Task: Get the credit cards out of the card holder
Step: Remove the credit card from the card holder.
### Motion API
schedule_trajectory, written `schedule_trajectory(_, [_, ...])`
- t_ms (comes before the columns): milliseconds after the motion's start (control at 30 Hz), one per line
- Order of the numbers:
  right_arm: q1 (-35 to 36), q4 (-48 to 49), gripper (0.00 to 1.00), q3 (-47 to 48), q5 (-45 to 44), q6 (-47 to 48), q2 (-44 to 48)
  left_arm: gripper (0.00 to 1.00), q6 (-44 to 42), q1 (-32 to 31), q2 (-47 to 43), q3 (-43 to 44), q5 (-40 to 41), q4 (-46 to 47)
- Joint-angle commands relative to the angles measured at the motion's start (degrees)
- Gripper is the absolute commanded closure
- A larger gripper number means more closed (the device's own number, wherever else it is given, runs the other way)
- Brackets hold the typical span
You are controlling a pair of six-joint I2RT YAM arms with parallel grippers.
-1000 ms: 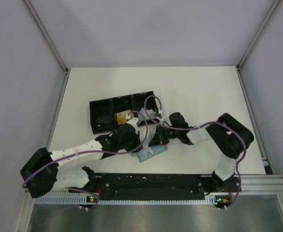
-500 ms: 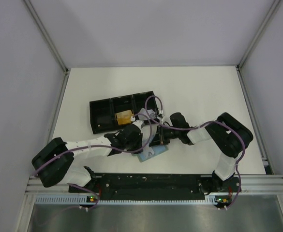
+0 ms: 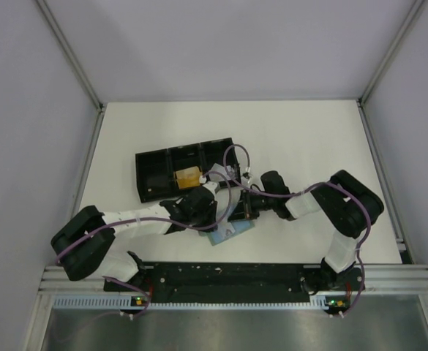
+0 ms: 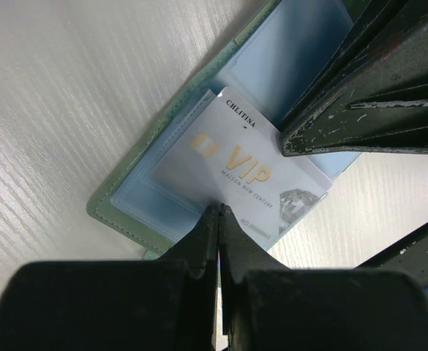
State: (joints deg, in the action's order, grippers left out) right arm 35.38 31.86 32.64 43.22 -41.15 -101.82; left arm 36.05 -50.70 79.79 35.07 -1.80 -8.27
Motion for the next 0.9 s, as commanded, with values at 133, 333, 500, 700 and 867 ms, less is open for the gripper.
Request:
schedule_trajectory(133, [-1.45, 5.5, 1.0, -0.91, 2.57, -1.13, -0.57, 1.0, -1.07, 0.07, 1.25, 0.79, 0.49, -2.98])
schedule_trajectory(333, [-2.59, 6.11, 1.0, -1.62, 3.1, -0.87, -0.66, 1.0, -1.16, 0.07, 0.81, 0.62, 0.66, -3.24])
schedule_trajectory(500, [-3.21, 2.78, 1.0, -1.45, 0.72, 1.15, 0.48, 1.0, -1.16, 0.07, 0.28, 0.18, 0.66, -3.5])
schedule_trajectory(700, [-2.86, 3.74, 0.87, -1.0, 2.3, 0.19, 0.31, 1.0, -1.07, 0.07, 0.54, 0.09, 0.31, -3.33])
schedule_trajectory(867, [-1.89, 5.49, 0.86, -0.65, 3.01, -1.04, -0.83, 1.0, -1.16, 0.07, 0.72, 0.26, 0.13, -3.42])
